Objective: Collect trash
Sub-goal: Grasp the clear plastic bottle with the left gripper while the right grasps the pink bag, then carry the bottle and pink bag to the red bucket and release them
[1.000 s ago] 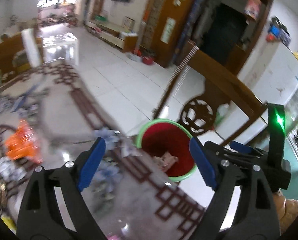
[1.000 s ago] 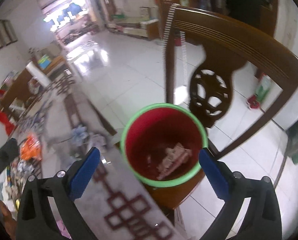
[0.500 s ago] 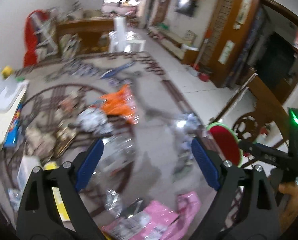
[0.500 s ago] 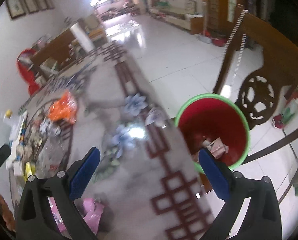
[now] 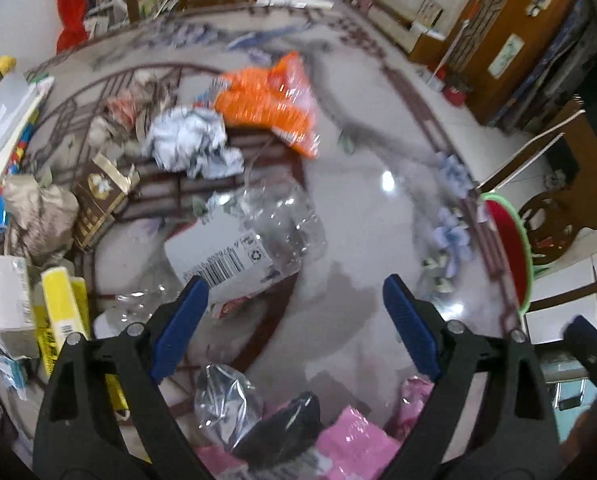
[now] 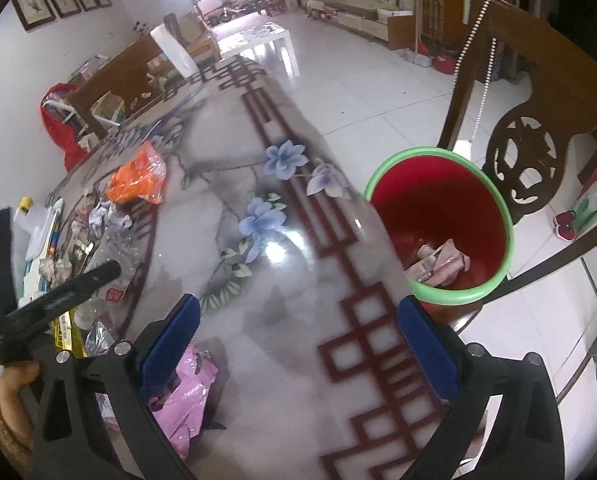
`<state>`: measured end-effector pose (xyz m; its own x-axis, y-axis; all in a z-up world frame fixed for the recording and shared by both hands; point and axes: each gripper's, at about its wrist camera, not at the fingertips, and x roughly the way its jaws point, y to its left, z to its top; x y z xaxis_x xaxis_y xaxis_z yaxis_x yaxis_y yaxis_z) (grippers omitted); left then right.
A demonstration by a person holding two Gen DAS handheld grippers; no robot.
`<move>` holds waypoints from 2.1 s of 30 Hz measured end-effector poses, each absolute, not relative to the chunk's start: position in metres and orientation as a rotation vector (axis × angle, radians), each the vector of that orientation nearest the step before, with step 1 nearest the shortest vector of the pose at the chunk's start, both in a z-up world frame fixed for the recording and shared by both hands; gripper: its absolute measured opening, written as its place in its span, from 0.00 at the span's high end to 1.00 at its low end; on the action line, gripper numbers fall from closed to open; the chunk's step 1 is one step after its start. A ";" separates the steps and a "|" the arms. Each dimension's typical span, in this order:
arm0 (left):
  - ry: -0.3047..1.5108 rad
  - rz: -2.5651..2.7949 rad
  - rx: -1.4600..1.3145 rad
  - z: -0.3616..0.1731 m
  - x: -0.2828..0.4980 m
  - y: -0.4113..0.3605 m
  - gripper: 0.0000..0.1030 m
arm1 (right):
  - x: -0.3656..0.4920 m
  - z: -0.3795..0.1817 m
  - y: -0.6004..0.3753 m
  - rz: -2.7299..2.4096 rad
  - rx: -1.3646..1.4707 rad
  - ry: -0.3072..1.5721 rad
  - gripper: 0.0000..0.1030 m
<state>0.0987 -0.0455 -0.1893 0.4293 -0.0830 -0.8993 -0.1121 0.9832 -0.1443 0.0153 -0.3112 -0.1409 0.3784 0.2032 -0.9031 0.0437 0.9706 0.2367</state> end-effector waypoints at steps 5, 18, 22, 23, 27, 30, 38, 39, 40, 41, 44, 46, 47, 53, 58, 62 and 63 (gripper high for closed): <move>1.142 0.022 -0.159 -0.193 0.101 -0.043 0.59 | 0.015 -0.143 -0.314 0.095 0.238 1.191 0.07; 1.034 -0.002 -0.214 -0.159 0.082 -0.014 0.86 | 0.020 -0.157 -0.288 0.176 0.187 1.266 0.07; 1.014 0.006 -0.227 -0.152 0.073 -0.005 0.85 | 0.019 -0.166 -0.264 0.269 0.170 1.324 0.07; 1.014 0.007 -0.231 -0.152 0.072 -0.003 0.84 | 0.018 -0.167 -0.259 0.287 0.169 1.336 0.07; 1.011 0.010 -0.235 -0.153 0.069 0.002 0.68 | 0.010 -0.179 -0.234 0.386 0.147 1.406 0.07; 1.007 0.000 -0.218 -0.154 0.071 0.002 0.62 | 0.005 -0.198 -0.220 0.426 0.134 1.492 0.07; 1.069 -0.127 -0.058 -0.175 0.095 -0.023 0.40 | 0.008 -0.219 -0.221 0.438 0.184 1.557 0.61; 1.081 -0.137 -0.037 -0.179 0.099 -0.027 0.40 | 0.009 -0.221 -0.223 0.437 0.196 1.562 0.74; 1.092 -0.144 -0.026 -0.184 0.103 -0.029 0.40 | 0.009 -0.221 -0.225 0.433 0.211 1.561 0.75; 1.101 -0.147 -0.021 -0.187 0.107 -0.029 0.40 | 0.010 -0.220 -0.228 0.430 0.221 1.550 0.76; 1.115 -0.134 -0.004 -0.196 0.120 -0.030 0.36 | 0.015 -0.210 -0.237 0.420 0.232 1.503 0.78; 1.143 -0.128 -0.016 -0.203 0.129 -0.029 0.36 | 0.018 -0.203 -0.240 0.414 0.232 1.469 0.78; 1.156 -0.127 -0.018 -0.207 0.132 -0.028 0.36 | 0.019 -0.200 -0.241 0.414 0.232 1.456 0.78; 1.160 -0.096 -0.004 -0.215 0.133 -0.029 0.49 | 0.021 -0.191 -0.239 0.415 0.219 1.412 0.78; 1.055 -0.057 -0.064 -0.182 0.116 -0.023 0.51 | 0.026 -0.178 -0.240 0.414 0.210 1.365 0.78; 0.958 -0.050 -0.114 -0.143 0.101 -0.026 0.51 | 0.033 -0.156 -0.249 0.395 0.203 1.294 0.78; 0.930 -0.050 -0.132 -0.132 0.096 -0.028 0.51 | 0.034 -0.152 -0.252 0.391 0.203 1.281 0.78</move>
<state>0.0964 -0.0276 -0.1317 0.5977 -0.1000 -0.7955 -0.0141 0.9907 -0.1351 0.0338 -0.2524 -0.1517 0.2325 0.3936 -0.8894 -0.1707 0.9168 0.3611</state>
